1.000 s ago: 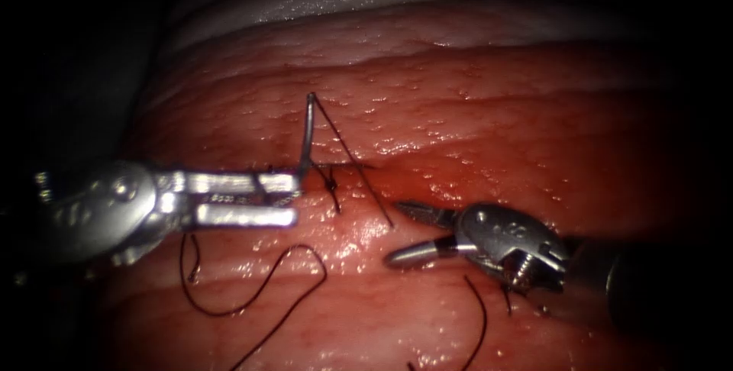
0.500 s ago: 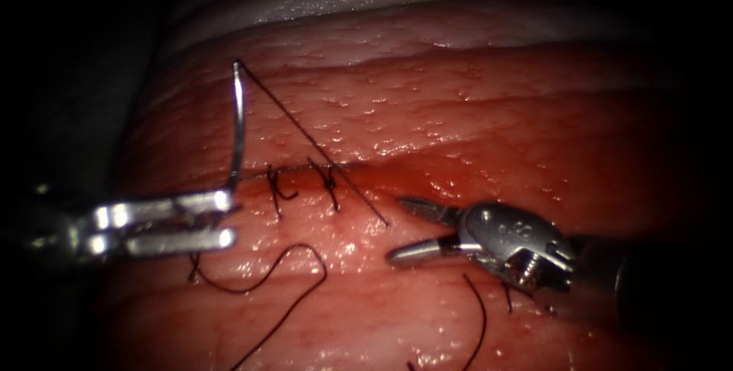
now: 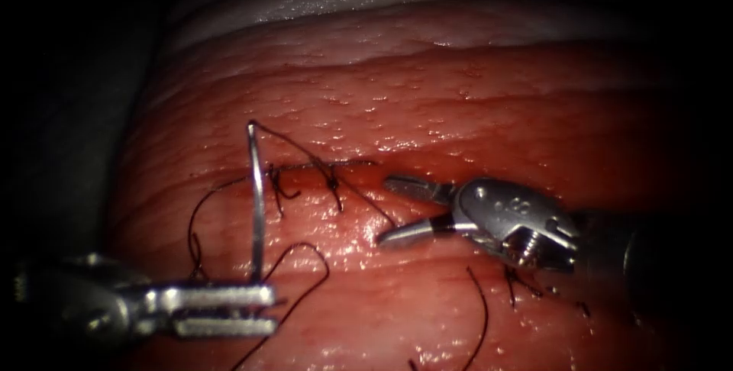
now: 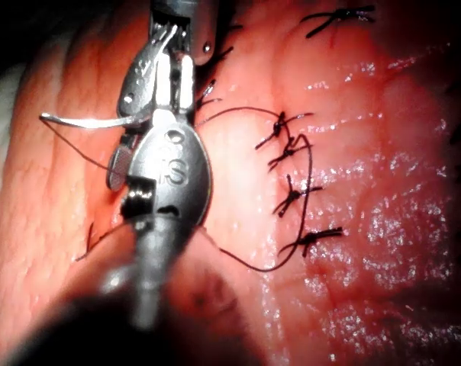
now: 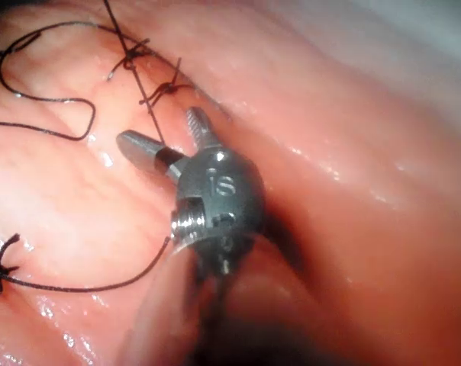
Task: Wound Closure
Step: Pull the suture through the tissue with the right driver.
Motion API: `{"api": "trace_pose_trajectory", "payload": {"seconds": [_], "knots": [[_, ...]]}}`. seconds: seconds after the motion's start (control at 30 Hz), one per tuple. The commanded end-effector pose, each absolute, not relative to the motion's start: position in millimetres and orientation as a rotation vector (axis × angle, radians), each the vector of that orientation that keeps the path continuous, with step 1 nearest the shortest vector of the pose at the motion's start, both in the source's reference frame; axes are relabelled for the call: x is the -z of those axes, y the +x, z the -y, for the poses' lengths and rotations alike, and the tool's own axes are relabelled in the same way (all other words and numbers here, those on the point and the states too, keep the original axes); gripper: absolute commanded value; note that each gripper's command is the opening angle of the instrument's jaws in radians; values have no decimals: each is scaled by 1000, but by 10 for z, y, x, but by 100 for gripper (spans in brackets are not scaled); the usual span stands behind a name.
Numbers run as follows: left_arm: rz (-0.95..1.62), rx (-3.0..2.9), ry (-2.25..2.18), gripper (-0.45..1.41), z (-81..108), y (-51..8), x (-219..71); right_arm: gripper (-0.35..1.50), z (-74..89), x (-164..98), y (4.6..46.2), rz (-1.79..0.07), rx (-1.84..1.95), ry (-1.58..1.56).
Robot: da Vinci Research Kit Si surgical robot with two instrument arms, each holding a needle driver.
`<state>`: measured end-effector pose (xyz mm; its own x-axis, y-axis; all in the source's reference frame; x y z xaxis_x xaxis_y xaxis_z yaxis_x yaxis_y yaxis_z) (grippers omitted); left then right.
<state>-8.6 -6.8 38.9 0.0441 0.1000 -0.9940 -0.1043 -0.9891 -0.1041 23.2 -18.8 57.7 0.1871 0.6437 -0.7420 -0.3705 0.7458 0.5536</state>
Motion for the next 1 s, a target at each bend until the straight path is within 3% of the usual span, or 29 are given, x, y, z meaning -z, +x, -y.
{"api": "trace_pose_trajectory", "payload": {"seconds": [0.03,0.07,0.13,0.17,0.53,1.0], "knots": [[-4,-2075,-2159,-45,68,-90,-395,88,195,-586,242,-1168,-703,292],[-4,-2075,-2159,-45,68,-90,-395,41,197,-588,242,-1162,-693,299],[-4,-2075,-2160,-45,68,-90,-395,-18,202,-593,242,-1148,-669,304],[-4,-2075,-2160,-45,68,-90,-395,-35,203,-596,242,-1142,-675,311],[-16,-2083,-2176,-45,84,-87,-413,-35,234,-563,245,-1040,-820,389],[-44,-2141,-2031,-45,116,-57,-395,-35,312,-425,304,-1058,-734,476]]}}
